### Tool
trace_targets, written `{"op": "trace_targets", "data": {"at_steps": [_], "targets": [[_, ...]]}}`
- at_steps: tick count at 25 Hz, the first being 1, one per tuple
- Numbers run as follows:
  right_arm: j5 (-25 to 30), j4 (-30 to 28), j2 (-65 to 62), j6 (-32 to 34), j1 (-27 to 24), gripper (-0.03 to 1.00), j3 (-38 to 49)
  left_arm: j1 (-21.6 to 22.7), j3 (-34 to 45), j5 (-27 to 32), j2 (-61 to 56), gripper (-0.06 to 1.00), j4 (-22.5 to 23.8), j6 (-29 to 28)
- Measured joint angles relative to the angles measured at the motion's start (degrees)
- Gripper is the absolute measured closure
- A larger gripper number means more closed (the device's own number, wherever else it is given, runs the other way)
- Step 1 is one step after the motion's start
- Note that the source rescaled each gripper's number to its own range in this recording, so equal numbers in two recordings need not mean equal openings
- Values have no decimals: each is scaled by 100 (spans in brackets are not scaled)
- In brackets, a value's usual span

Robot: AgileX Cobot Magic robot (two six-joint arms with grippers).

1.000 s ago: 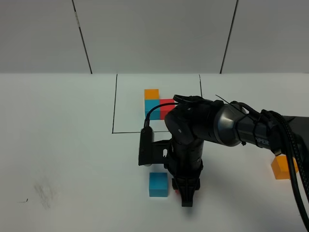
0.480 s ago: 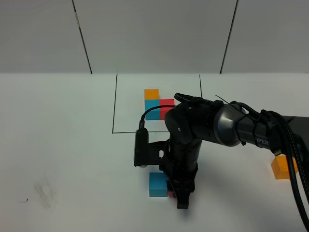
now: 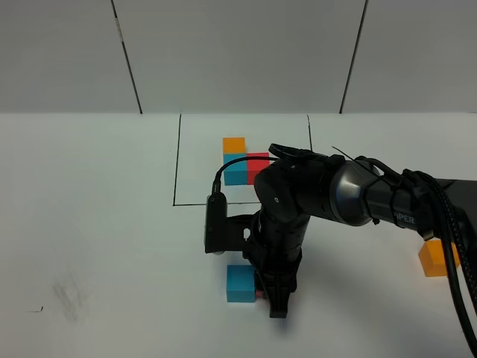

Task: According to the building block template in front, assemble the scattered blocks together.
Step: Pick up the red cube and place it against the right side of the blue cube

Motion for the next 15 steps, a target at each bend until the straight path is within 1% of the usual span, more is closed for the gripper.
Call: {"op": "trace_targets", "data": {"at_steps": [6,15], "targets": [[-93,0,138,0,0,97,0,0,0,0,0,22,0,0],[-92,34,287,-55,0,97,-12,0,0,0,0,22,0,0]]}}
